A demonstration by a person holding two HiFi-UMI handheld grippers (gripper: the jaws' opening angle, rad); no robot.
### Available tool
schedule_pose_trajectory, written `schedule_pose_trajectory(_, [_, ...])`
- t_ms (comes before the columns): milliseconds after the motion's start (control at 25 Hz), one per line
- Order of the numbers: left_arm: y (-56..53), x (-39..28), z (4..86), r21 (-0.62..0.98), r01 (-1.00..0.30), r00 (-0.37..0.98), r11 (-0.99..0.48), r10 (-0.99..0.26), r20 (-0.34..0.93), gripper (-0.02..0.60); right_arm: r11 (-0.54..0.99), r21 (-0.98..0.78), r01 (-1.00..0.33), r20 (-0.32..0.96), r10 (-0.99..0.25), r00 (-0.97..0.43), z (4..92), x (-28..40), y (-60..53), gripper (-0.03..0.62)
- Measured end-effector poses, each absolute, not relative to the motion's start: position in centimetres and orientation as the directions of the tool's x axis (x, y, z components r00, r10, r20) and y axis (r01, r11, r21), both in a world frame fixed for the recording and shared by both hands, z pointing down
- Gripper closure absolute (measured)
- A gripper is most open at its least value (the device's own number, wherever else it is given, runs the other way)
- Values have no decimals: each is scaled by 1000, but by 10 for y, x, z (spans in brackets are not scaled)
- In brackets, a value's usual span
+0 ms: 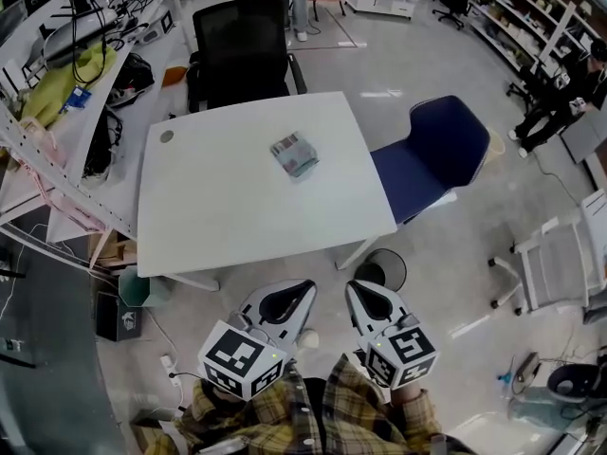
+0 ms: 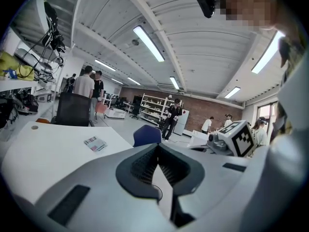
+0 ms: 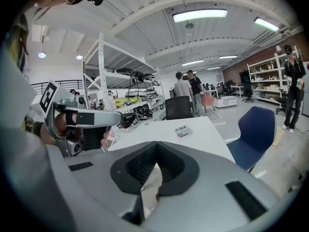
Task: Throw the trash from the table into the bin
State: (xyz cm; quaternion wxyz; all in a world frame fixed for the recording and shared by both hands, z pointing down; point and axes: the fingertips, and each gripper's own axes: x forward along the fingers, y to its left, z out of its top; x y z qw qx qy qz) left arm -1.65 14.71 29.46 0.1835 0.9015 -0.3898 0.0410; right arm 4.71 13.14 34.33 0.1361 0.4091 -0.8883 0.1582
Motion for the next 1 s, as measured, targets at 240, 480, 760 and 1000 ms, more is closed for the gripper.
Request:
schedule_pose_trajectory(240, [105, -28, 304, 314, -726, 683, -612, -696, 223, 574, 628, -172, -759, 396, -662, -637, 355, 34, 90, 595])
schedule_pose_trajectory(480, [26, -47, 299, 317, -721, 686, -617, -699, 200, 574, 638, -145, -756, 404, -660, -634, 352, 16, 19, 595])
schedule_pose_trajectory(760, [-65, -64, 292, 315, -698, 710, -643, -679, 187, 574, 630, -125, -767, 410, -671, -618, 344, -3, -76, 595])
schedule_pose_trajectory(1000, [-106, -90, 302, 322, -701, 707, -636, -679, 197, 574, 611, -124, -782, 443, -671, -594, 359, -23, -128, 595])
